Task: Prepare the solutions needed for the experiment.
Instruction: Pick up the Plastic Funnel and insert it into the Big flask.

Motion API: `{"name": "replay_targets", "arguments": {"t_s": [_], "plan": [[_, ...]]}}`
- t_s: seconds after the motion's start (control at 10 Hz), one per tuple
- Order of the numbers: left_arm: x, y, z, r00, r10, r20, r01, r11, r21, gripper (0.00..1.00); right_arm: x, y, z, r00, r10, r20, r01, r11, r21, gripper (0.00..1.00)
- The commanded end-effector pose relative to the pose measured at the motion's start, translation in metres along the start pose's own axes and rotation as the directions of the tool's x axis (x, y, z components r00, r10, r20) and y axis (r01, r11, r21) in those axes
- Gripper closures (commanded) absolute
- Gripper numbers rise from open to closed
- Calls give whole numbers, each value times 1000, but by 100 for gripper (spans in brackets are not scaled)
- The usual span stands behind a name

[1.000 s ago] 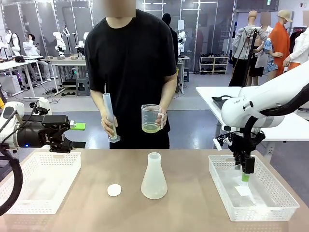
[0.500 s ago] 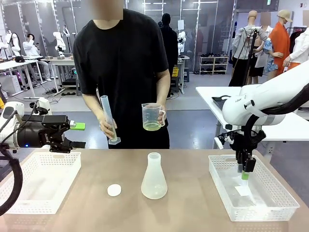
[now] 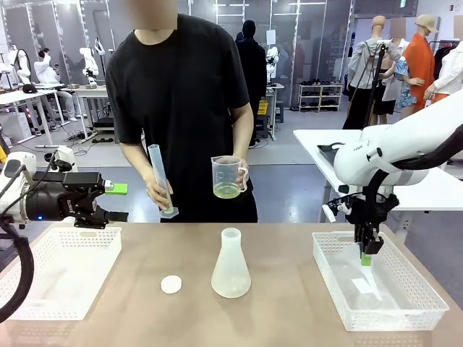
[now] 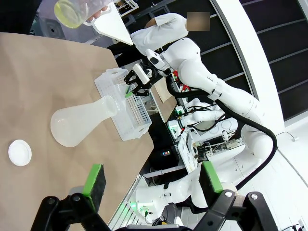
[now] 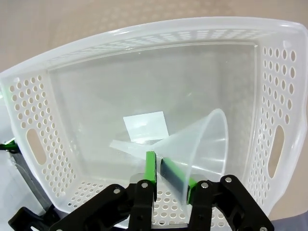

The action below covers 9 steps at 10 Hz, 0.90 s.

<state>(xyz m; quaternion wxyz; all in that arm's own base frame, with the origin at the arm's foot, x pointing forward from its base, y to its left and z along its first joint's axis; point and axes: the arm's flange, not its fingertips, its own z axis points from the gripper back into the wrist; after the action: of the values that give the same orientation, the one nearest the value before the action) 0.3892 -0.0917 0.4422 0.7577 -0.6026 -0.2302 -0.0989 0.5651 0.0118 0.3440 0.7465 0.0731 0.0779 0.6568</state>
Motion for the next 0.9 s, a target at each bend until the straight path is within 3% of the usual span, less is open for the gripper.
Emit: {"name": "replay_targets", "arguments": {"t_s": [0.0, 0.3, 0.8], "plan": [[0, -1, -3, 1000, 17, 21, -16, 1000, -24, 0, 3, -5, -5, 999, -19, -43, 19, 1000, -4, 100], [0, -1, -3, 1000, 17, 21, -16, 1000, -24, 0, 10, 6, 3, 996, -75, -46, 72, 996, -61, 100], [0, -1, -3, 1000, 17, 21, -16, 1000, -24, 0, 35, 69, 82, 977, -180, 116, 211, 906, -366, 100]]}}
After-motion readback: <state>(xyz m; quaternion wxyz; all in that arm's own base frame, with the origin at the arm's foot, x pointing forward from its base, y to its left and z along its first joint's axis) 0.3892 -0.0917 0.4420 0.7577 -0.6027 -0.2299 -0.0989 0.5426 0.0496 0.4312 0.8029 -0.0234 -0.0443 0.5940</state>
